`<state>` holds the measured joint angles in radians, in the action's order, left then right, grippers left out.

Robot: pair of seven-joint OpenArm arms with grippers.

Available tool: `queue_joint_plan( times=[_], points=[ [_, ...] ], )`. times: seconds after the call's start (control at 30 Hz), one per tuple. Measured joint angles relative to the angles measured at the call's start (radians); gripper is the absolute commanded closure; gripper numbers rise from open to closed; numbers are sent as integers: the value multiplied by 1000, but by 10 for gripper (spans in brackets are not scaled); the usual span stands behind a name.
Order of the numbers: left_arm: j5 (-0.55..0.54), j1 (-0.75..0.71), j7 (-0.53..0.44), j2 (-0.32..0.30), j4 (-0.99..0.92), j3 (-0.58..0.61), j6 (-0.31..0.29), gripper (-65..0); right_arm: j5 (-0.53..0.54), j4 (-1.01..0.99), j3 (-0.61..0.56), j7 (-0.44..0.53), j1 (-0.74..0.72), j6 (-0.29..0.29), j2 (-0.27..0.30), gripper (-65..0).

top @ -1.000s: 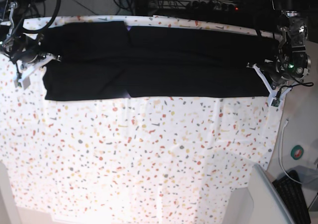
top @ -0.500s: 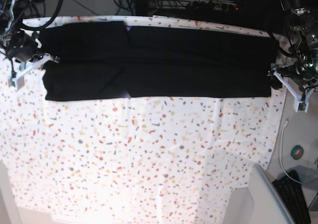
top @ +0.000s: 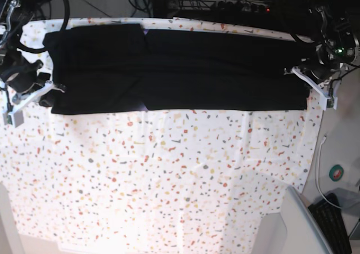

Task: Layout the t-shirt on the table in an organized manner, then fold the t-shirt properly
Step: 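Release the folded edge and move both grippers to the strip's ends, then grasp the folded strip's ends with both grippers and pull it straight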

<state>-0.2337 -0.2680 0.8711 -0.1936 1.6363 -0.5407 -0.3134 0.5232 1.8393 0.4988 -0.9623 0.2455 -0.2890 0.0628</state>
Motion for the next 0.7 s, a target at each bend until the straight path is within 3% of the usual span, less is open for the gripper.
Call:
queue_joint_plan(
  times=[0.13,0.2,0.3,0.37,0.5,0.7],
  points=[
    [1,6,-7,-5,-96,11,0,0,-7,-138,-46,-3,-72,-2,23,0],
    [72,33,-2,-7,-146,23,0,0,-5,-223,-81,14,-117,-3,53,0],
    [162,101,-14,-10,-240,71,6,0,0,-389,-131,121,-175,-7,81,0],
    [208,134,-75,-3,-294,106,2,0,-3,-516,-161,177,-204,-5,105,0],
    [230,154,-208,-18,-367,172,19,0,16,-708,-165,296,-219,-9,156,0],
    [233,278,-225,-26,-483,229,27,0,24,-822,-169,384,-263,-19,192,0]
  ],
)
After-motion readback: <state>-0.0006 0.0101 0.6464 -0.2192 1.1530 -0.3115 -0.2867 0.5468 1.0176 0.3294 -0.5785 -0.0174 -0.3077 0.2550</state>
